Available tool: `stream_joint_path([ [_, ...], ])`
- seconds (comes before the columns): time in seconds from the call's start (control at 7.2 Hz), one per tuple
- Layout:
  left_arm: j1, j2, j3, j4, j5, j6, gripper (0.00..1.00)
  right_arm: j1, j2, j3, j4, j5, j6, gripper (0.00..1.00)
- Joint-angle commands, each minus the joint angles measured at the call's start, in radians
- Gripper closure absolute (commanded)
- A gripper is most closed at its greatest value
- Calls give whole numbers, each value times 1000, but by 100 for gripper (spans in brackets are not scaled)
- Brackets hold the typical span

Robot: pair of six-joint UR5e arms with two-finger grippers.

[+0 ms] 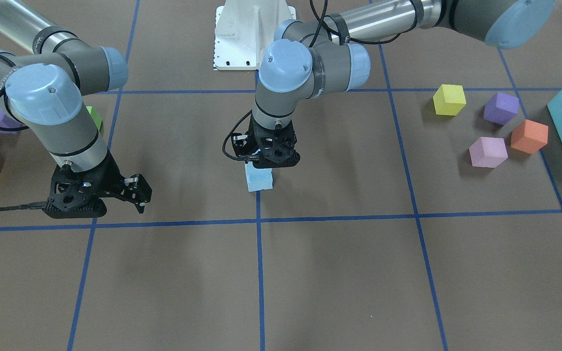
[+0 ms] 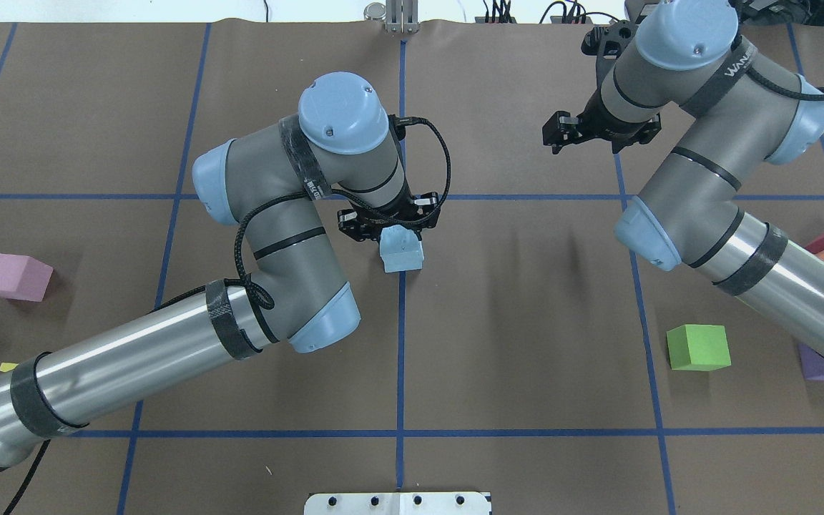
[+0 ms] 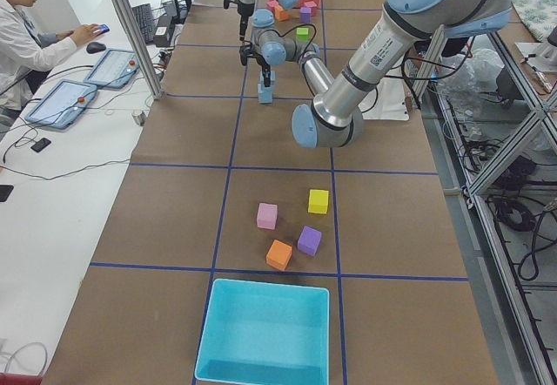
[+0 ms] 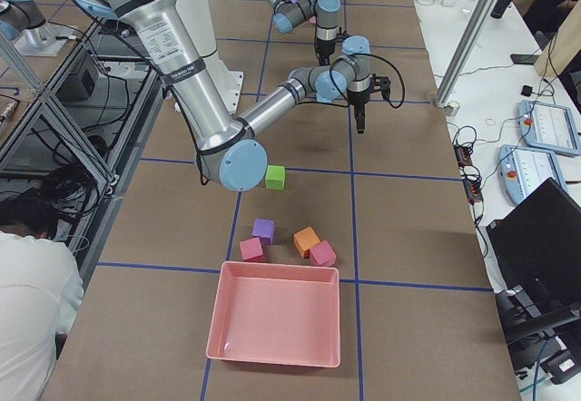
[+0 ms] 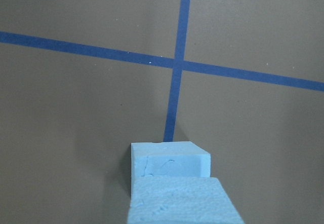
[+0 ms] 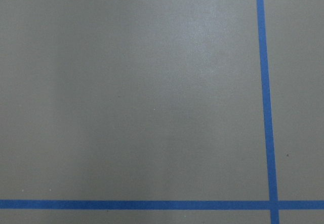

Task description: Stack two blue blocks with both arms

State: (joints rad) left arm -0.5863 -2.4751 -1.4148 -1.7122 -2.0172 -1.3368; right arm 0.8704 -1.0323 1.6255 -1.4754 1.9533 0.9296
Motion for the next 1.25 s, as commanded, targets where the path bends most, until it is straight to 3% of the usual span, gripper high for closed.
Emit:
stream_joint_path([
  [0.0,0,-4,7,-3,0,2,40,1,-3,1,1,-2,0,0],
  [0.56,-3,4,5,0,0,8,39,-1,-6,4,1,-2,2,0],
  [0.69,-3,4,7,0,2,10,33,1,-6,4,1,-2,2,0],
  [0.83,-3,4,5,-3,2,10,5,1,-6,4,1,-2,2,0],
  [1.11,-3,2,5,0,5,8,3,1,-6,4,1,-2,0,0],
])
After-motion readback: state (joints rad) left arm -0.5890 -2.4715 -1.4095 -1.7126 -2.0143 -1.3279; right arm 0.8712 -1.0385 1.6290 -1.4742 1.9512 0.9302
